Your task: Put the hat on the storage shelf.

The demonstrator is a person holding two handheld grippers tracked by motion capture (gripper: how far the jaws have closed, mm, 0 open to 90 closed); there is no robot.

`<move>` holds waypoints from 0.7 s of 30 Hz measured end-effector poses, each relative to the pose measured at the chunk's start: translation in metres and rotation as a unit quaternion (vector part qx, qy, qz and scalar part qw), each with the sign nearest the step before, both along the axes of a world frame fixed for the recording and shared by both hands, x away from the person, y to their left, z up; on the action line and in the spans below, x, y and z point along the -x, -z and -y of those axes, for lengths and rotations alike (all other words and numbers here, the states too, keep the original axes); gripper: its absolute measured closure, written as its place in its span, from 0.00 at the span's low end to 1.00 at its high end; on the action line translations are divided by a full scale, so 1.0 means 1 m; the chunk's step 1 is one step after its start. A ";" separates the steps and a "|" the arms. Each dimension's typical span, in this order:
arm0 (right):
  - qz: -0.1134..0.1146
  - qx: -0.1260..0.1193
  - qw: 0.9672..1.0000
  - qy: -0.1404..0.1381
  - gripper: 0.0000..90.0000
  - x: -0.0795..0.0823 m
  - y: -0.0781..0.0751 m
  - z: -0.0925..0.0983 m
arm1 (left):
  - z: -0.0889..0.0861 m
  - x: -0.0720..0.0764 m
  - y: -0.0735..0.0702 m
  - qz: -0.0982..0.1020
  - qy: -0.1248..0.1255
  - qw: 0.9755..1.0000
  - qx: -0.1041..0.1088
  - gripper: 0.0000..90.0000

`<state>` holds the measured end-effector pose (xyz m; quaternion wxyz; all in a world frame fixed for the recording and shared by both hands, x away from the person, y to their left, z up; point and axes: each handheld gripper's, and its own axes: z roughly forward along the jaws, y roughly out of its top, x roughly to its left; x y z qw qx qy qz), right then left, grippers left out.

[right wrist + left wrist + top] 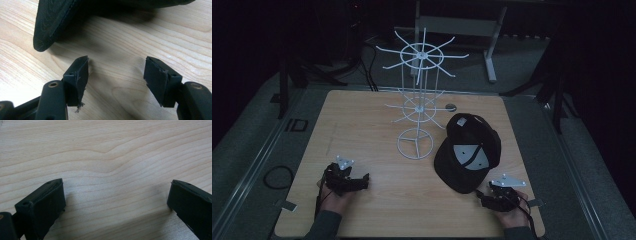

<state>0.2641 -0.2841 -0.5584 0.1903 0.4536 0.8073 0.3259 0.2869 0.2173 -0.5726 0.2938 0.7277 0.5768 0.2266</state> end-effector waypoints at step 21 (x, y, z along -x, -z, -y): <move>-0.024 0.012 1.000 -0.001 0.44 -0.004 -0.005 -0.002 | 0.000 0.000 0.000 0.000 0.001 1.000 0.000 0.02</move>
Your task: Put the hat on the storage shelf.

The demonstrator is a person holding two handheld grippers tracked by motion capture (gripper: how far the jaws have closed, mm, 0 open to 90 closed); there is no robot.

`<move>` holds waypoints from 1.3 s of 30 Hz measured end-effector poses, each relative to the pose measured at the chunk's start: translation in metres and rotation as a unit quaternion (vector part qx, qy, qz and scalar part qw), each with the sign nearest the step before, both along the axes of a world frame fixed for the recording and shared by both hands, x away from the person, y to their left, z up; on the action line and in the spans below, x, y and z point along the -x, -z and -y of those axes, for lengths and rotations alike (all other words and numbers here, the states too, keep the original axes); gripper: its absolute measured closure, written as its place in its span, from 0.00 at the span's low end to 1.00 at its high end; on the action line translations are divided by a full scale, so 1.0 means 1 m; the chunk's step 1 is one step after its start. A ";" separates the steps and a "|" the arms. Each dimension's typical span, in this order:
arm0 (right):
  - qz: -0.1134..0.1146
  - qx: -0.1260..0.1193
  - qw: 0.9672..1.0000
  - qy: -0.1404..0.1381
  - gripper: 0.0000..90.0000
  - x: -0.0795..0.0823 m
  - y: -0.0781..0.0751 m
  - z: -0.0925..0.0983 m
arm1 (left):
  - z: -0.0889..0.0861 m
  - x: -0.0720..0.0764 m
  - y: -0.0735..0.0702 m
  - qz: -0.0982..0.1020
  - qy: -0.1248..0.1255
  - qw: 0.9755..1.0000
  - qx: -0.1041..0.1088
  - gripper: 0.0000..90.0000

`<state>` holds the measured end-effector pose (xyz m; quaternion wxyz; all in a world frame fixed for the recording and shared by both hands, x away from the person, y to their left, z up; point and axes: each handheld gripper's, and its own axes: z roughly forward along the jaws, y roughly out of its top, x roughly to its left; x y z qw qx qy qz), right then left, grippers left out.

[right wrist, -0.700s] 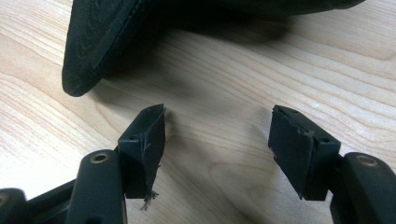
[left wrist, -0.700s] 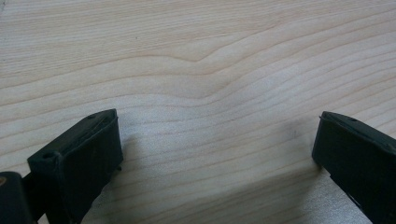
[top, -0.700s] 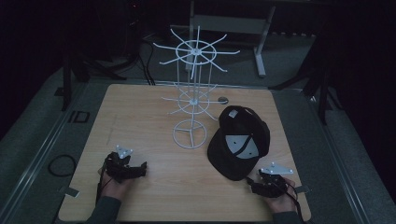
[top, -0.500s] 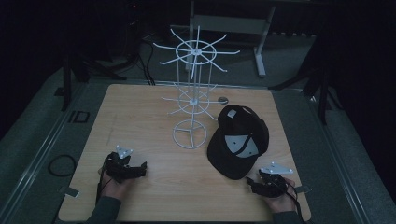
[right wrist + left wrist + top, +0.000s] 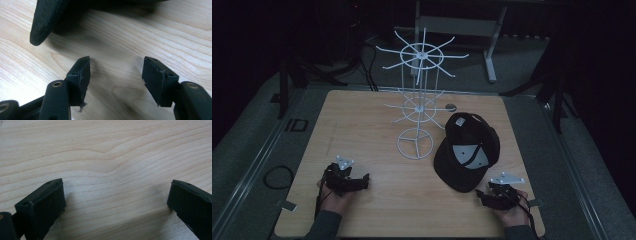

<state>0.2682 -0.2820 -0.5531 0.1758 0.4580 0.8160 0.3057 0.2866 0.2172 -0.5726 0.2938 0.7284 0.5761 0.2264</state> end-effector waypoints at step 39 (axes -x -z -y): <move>0.021 -0.051 0.997 -0.056 0.34 0.013 -0.026 -0.017 | 0.000 0.000 0.000 0.000 0.000 1.000 0.000 0.02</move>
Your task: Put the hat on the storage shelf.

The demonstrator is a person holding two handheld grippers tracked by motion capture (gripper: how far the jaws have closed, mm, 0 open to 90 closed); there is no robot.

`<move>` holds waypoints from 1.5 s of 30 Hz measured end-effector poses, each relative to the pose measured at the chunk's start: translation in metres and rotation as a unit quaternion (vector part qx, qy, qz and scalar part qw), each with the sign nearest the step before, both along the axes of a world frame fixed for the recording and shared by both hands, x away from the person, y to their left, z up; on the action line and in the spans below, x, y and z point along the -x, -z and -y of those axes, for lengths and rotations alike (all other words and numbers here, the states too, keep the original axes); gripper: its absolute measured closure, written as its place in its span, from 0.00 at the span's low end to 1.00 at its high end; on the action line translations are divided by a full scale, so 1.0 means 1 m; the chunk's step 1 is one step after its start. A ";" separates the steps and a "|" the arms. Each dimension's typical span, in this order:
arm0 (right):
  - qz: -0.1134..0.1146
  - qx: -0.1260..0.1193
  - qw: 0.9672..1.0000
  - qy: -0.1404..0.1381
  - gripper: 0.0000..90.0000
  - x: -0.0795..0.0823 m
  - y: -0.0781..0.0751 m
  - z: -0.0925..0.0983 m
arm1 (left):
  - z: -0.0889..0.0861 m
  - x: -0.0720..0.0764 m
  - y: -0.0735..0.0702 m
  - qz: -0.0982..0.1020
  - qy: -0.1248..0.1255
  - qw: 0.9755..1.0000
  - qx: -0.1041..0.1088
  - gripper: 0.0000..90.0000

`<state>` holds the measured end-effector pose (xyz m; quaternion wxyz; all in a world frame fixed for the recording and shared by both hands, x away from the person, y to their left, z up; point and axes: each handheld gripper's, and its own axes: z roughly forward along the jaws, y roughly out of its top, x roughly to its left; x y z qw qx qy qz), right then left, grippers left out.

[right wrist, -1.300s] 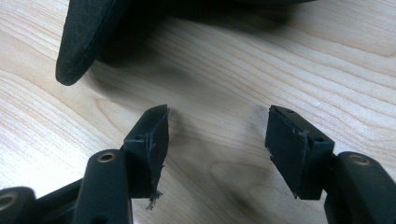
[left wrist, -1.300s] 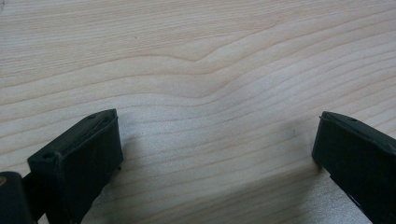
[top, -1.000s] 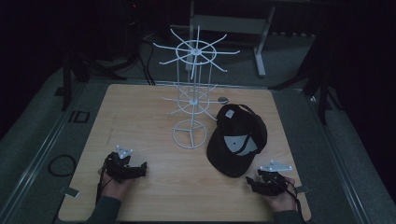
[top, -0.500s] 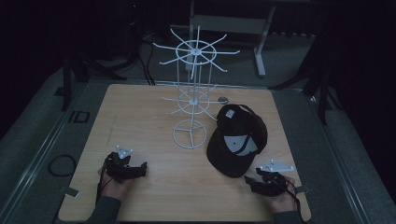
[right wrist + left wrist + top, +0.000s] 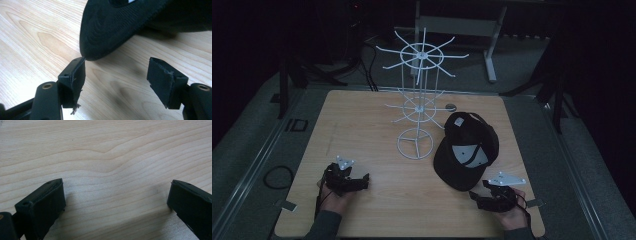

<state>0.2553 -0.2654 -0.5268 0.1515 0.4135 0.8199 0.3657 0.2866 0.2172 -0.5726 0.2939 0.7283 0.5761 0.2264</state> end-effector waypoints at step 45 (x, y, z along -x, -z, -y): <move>-0.029 -0.168 0.985 0.026 0.87 -0.044 -0.002 -0.009 | 0.000 0.000 0.000 0.000 0.000 1.000 0.000 0.02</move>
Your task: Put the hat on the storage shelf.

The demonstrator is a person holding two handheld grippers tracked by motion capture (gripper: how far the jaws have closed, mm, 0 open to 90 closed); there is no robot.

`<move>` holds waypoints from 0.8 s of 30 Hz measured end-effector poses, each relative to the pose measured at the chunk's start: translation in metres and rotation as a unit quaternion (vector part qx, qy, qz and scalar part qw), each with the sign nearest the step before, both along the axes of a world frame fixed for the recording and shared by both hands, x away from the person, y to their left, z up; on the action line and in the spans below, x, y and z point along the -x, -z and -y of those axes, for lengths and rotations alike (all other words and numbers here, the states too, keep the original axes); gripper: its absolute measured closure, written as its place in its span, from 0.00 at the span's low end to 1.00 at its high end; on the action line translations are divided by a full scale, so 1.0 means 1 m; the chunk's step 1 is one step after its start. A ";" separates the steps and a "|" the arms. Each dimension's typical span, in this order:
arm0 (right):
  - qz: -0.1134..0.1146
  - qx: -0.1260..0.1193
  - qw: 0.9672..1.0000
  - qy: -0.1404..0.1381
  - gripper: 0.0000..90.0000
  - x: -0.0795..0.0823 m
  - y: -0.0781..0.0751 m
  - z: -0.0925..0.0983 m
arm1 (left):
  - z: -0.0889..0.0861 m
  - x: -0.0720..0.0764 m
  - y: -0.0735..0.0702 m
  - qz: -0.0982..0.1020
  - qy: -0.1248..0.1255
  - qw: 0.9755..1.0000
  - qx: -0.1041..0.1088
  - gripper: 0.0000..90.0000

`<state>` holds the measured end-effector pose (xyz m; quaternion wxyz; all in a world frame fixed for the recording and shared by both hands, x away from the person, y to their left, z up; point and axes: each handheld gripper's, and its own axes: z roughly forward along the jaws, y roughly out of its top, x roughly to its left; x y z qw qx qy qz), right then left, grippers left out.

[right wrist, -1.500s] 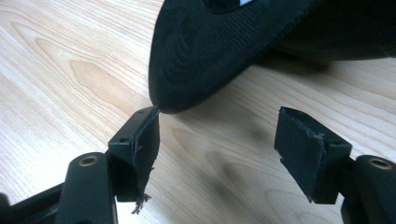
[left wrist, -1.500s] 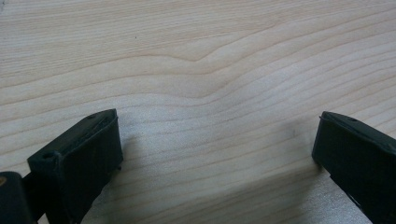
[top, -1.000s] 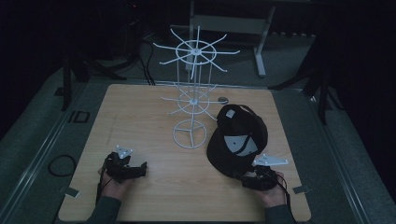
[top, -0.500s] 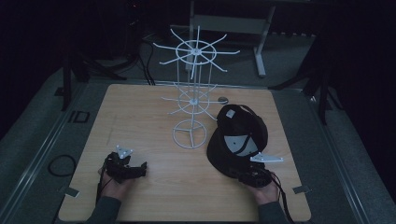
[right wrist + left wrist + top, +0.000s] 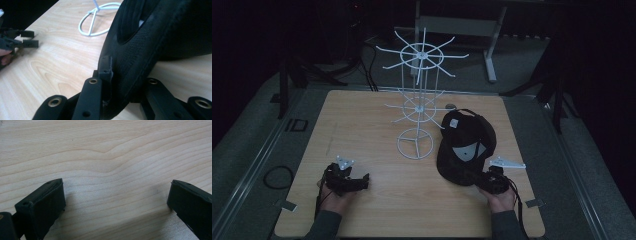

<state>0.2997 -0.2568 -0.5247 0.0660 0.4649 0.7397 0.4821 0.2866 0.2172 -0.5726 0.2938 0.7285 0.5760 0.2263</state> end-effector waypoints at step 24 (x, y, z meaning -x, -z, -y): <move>0.039 0.063 0.996 0.054 0.96 -0.079 -0.040 0.008 | 0.000 0.000 0.000 0.000 0.000 1.000 0.001 0.02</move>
